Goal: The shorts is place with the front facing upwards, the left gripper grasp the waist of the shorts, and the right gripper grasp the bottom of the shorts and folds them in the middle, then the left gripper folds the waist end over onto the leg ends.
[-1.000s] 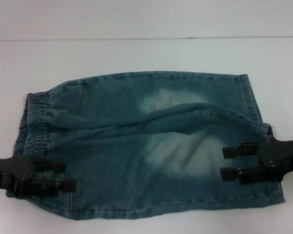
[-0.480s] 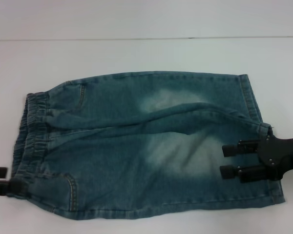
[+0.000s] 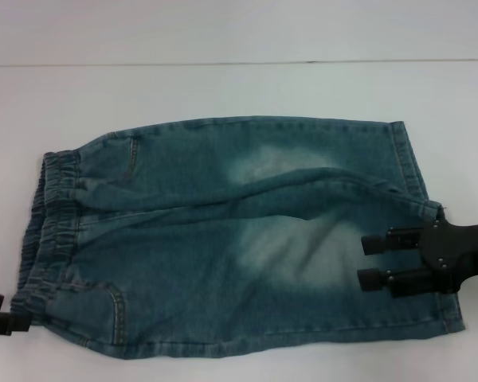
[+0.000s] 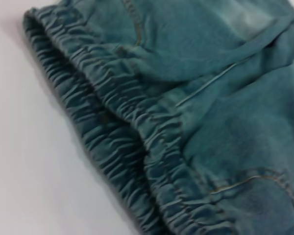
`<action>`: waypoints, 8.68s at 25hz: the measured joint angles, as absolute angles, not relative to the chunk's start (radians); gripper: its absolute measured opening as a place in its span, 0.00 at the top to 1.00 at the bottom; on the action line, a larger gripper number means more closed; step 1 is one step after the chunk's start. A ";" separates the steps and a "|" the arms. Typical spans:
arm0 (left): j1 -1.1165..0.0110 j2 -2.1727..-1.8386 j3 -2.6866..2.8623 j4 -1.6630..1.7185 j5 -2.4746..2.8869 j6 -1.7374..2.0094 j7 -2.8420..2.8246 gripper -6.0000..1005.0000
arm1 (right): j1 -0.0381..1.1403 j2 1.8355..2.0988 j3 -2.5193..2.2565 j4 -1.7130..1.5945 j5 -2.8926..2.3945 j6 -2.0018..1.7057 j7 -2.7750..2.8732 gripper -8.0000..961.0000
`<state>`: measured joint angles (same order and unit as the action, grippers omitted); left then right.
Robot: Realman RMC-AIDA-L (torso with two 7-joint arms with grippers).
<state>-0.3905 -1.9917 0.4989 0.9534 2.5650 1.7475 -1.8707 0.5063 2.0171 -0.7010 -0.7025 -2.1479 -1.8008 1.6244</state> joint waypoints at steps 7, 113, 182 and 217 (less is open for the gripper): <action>-0.417 -2.012 0.500 0.968 2.633 1.718 -1.876 0.23 | 0.509 2.020 -0.701 -0.703 -2.147 -1.801 1.622 0.17; -0.485 -2.072 0.504 0.984 2.596 1.698 -1.933 0.97 | 0.718 2.008 -0.799 -0.739 -2.784 -1.705 1.988 0.87; -0.556 -2.157 0.482 0.852 2.336 0.953 -2.087 0.96 | 0.718 2.091 -0.613 -0.311 -1.622 -0.685 1.007 0.96; -0.540 -2.156 0.534 0.798 2.302 0.874 -2.073 0.62 | 0.719 2.084 -0.619 -0.282 -1.616 -0.645 1.080 0.52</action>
<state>-0.5400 -2.1557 0.5342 0.7979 2.3018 0.8740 -2.0734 0.7187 2.0838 -0.6188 -0.2821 -1.6165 -0.6449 1.0801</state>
